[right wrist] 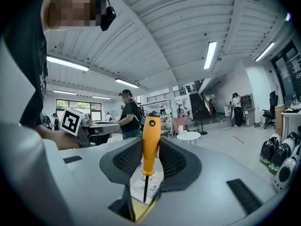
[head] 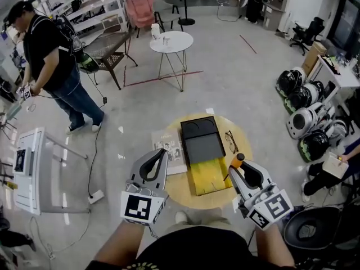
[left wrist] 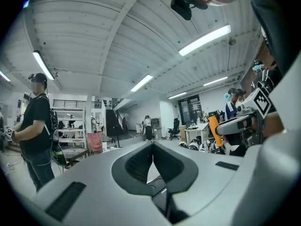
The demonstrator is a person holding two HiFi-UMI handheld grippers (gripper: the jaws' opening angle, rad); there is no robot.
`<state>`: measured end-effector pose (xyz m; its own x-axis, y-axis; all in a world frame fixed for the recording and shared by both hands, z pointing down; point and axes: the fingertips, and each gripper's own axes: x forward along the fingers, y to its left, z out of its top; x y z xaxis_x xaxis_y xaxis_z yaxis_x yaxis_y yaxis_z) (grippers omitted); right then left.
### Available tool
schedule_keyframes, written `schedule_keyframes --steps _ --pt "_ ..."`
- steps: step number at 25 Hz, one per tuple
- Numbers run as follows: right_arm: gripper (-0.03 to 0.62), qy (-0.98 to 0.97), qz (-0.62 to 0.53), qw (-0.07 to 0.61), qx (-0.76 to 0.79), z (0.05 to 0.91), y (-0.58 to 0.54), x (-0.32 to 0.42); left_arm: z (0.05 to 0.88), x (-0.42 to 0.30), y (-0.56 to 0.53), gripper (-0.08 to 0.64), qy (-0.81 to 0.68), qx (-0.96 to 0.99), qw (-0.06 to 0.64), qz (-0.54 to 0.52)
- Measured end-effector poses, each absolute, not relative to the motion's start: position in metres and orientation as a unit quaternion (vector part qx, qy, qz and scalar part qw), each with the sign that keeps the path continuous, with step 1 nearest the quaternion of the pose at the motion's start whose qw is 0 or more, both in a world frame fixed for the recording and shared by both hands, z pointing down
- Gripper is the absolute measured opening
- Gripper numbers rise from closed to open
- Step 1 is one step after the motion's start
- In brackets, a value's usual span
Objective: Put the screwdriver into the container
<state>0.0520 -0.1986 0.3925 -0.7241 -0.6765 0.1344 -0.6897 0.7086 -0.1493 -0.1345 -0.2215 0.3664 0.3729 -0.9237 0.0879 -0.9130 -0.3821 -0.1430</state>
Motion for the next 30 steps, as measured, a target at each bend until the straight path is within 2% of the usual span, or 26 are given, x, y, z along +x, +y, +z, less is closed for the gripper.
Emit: schedule_keyframes --steps 15,30 --pt "0.123 -0.941 0.112 0.07 0.311 0.434 -0.235 0.062 0.375 -0.118 -0.231 0.017 0.605 -0.792 0.025 -0.081" --pt "0.123 -0.934 0.17 0.108 0.295 0.508 -0.254 0.049 0.385 -0.142 -0.215 0.017 0.639 -0.763 0.012 -0.094"
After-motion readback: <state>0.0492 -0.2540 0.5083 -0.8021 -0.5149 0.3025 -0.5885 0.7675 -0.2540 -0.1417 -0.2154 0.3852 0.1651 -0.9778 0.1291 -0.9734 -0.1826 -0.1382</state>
